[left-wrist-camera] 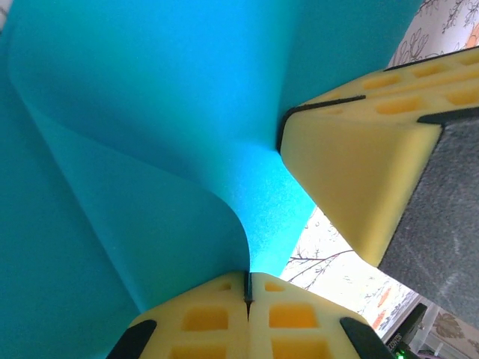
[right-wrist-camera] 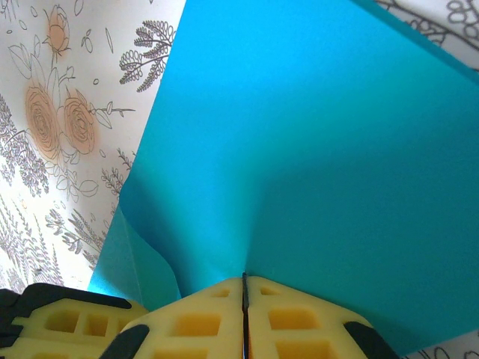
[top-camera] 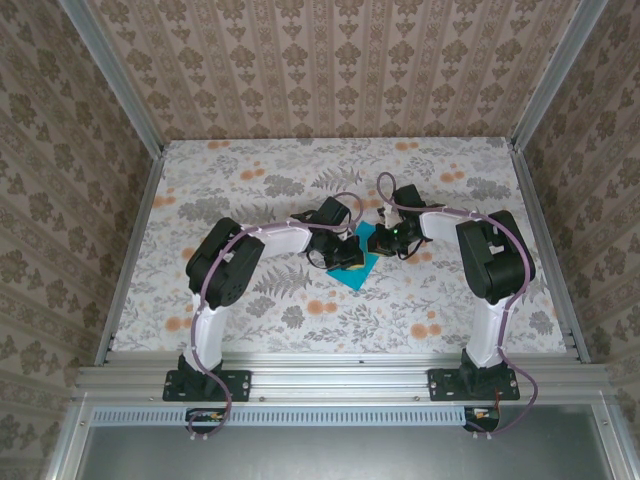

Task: Fold a paper plane with a square sheet of paper (pick it up from the middle)
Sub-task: Fold the triangle a second time at the center of the table.

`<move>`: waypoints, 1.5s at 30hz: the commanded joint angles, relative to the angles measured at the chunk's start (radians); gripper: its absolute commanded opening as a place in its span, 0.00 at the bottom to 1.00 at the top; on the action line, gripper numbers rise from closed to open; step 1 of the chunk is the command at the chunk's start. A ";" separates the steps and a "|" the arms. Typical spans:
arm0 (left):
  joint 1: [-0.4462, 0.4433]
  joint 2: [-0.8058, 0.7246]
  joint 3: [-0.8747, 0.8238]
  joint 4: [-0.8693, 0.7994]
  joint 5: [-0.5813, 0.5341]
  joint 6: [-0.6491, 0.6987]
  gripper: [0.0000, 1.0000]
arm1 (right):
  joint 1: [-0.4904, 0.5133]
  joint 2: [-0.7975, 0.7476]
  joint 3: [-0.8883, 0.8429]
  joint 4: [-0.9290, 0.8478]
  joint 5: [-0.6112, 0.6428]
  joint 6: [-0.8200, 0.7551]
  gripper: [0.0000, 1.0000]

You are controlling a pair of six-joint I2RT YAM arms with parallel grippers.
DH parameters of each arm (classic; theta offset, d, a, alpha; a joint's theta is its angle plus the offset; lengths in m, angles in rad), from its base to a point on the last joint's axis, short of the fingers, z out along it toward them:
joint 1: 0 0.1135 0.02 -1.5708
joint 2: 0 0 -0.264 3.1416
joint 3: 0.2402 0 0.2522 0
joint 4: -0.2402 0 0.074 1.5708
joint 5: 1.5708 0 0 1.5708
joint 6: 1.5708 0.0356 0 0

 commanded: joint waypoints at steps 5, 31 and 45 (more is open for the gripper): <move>-0.002 0.029 0.041 -0.018 -0.016 0.026 0.05 | 0.009 0.003 0.000 -0.037 0.002 -0.007 0.10; 0.002 0.018 0.015 -0.031 -0.075 0.030 0.05 | 0.008 0.004 -0.010 -0.042 0.007 -0.019 0.10; 0.005 -0.023 -0.016 -0.026 -0.094 0.026 0.05 | 0.008 0.004 -0.013 -0.045 0.010 -0.024 0.10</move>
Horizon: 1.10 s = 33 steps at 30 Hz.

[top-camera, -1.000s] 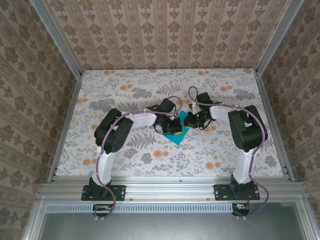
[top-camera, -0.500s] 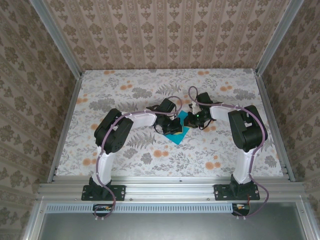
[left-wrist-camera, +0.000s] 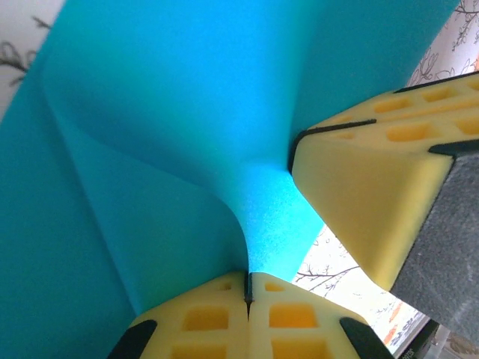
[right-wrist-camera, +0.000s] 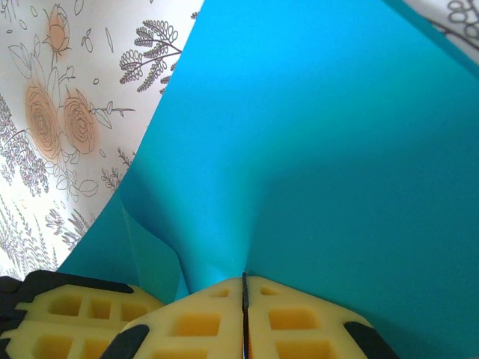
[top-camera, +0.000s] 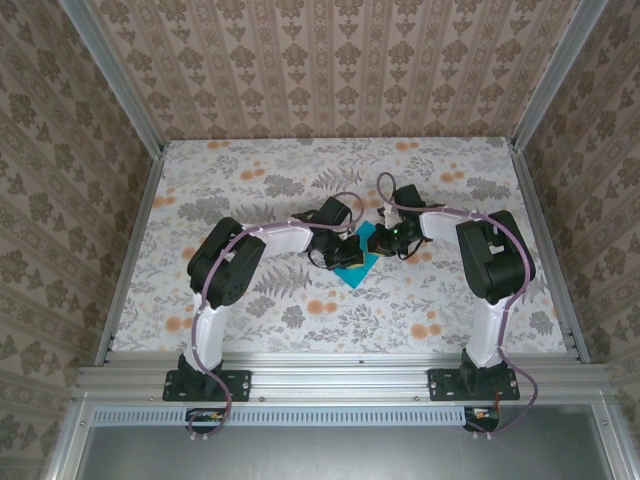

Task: Fold a paper plane with a square sheet of paper (pick it up from the middle)
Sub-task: Fold the triangle a second time at the center of the table.

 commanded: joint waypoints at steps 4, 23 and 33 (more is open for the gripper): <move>0.005 -0.033 -0.026 -0.021 -0.053 0.020 0.05 | 0.008 0.004 -0.013 -0.043 0.010 -0.023 0.10; 0.007 0.000 -0.005 -0.035 -0.053 0.033 0.05 | 0.007 0.005 -0.003 -0.053 0.010 -0.030 0.10; 0.007 0.024 -0.008 -0.021 -0.045 0.042 0.19 | 0.005 0.000 0.005 -0.056 0.007 -0.029 0.10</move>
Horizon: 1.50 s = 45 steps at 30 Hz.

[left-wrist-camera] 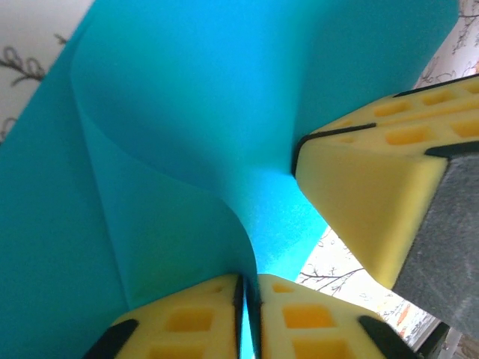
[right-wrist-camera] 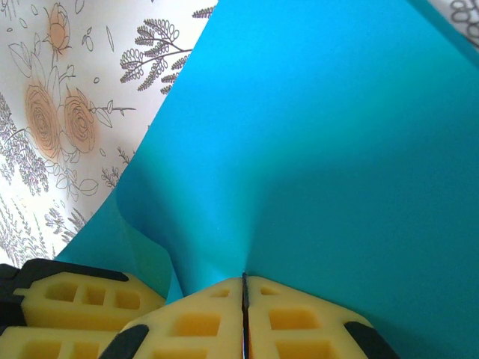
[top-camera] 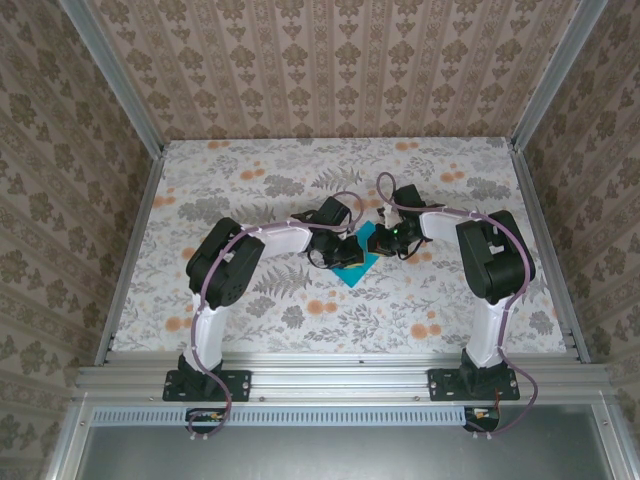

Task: Fold a paper plane with a square sheet of paper (pick it up from the middle)
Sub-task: Fold the triangle a second time at the center of the table.

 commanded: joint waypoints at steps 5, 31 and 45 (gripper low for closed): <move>0.007 0.029 -0.014 -0.004 -0.028 0.018 0.27 | 0.005 -0.006 0.004 -0.057 0.001 -0.024 0.10; 0.005 0.005 -0.074 0.128 -0.009 -0.006 0.46 | -0.101 -0.195 -0.116 -0.015 -0.154 0.031 0.10; 0.005 -0.009 -0.082 0.126 -0.019 0.002 0.23 | -0.074 -0.163 -0.214 0.170 -0.250 0.169 0.07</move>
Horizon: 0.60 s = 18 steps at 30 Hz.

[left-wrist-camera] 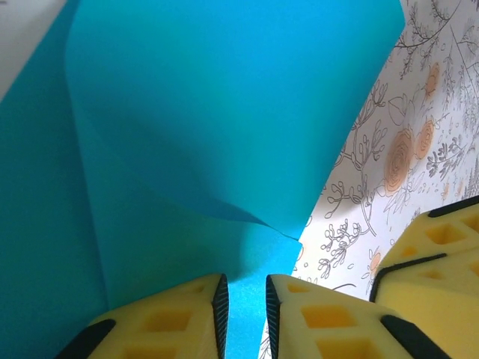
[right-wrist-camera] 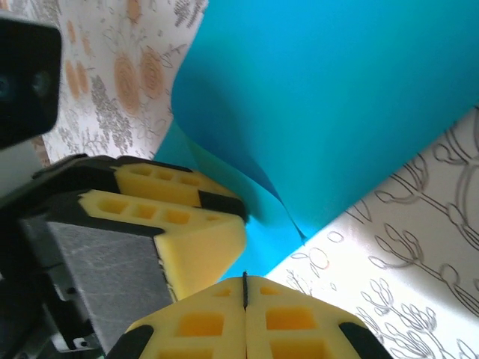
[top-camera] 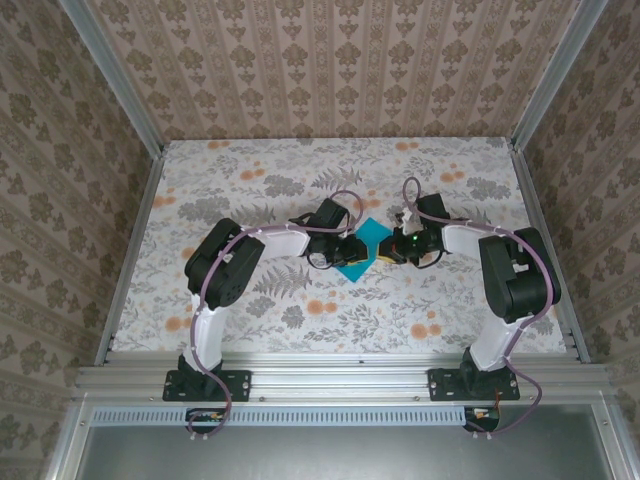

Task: Fold a paper plane with a square sheet of paper (pick it up from the middle)
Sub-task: Fold the triangle a second time at the center of the table.

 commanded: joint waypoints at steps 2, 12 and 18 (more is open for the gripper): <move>0.005 -0.004 -0.025 -0.037 -0.030 0.011 0.21 | 0.027 0.038 0.013 0.049 -0.039 0.034 0.07; 0.007 -0.016 -0.024 -0.041 -0.034 0.015 0.20 | 0.055 0.116 0.071 -0.002 0.031 -0.012 0.07; 0.008 -0.029 -0.025 -0.032 -0.027 0.009 0.20 | 0.075 0.138 0.099 -0.074 0.119 -0.065 0.07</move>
